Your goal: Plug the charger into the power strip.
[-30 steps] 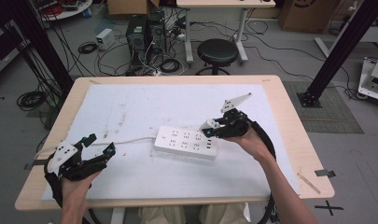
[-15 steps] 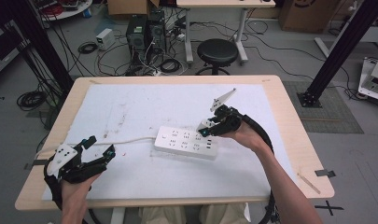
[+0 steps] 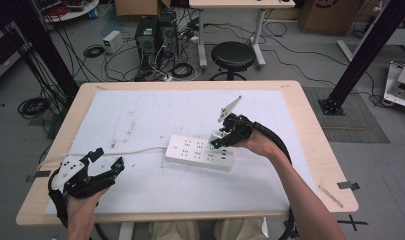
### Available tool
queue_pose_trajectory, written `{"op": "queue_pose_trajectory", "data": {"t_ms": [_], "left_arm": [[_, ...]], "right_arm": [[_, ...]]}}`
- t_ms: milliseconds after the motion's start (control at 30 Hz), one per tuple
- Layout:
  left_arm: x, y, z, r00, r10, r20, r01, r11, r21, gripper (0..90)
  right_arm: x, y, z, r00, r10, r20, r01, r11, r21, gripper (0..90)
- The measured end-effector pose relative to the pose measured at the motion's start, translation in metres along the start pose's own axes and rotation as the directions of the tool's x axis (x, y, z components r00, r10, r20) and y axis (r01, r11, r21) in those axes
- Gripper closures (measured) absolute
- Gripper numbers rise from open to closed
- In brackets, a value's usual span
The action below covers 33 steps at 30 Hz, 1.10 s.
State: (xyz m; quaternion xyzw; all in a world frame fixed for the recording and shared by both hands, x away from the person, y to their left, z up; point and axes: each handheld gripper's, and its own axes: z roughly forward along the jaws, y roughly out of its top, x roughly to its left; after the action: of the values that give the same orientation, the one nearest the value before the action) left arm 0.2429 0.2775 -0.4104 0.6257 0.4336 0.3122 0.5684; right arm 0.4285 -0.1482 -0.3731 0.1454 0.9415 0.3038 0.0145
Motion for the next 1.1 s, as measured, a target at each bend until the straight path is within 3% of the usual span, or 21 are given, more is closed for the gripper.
{"op": "queue_pose_trajectory", "data": {"t_ms": [167,267,500,800,1100], "left_arm": [[0.000,-0.002,0.000,1.0000,-0.005,-0.004,0.005,1.0000,0.005,20.0],[0.000,-0.003,0.001,1.0000,-0.004,-0.005,0.004,1.0000,0.007,20.0],[0.001,-0.006,-0.002,0.9998,-0.015,-0.009,0.015,0.9998,0.011,20.0],[0.003,-0.007,-0.005,0.9998,-0.018,-0.013,0.018,0.9998,0.009,20.0],[-0.001,-0.006,-0.004,0.9998,-0.018,-0.007,0.018,0.9998,0.007,20.1]], "right_arm": [[0.002,0.002,0.006,0.9996,-0.024,0.012,0.023,0.9984,0.052,63.0],[0.003,0.005,0.006,0.9994,-0.030,0.016,0.030,0.9987,0.042,63.0],[0.003,0.011,0.013,0.9977,-0.066,0.011,0.065,0.9940,0.088,63.0],[0.003,0.013,0.016,0.9971,-0.076,-0.009,0.076,0.9910,0.111,63.0],[0.008,0.015,0.019,0.9952,-0.096,0.017,0.093,0.9881,0.122,63.2]]}}
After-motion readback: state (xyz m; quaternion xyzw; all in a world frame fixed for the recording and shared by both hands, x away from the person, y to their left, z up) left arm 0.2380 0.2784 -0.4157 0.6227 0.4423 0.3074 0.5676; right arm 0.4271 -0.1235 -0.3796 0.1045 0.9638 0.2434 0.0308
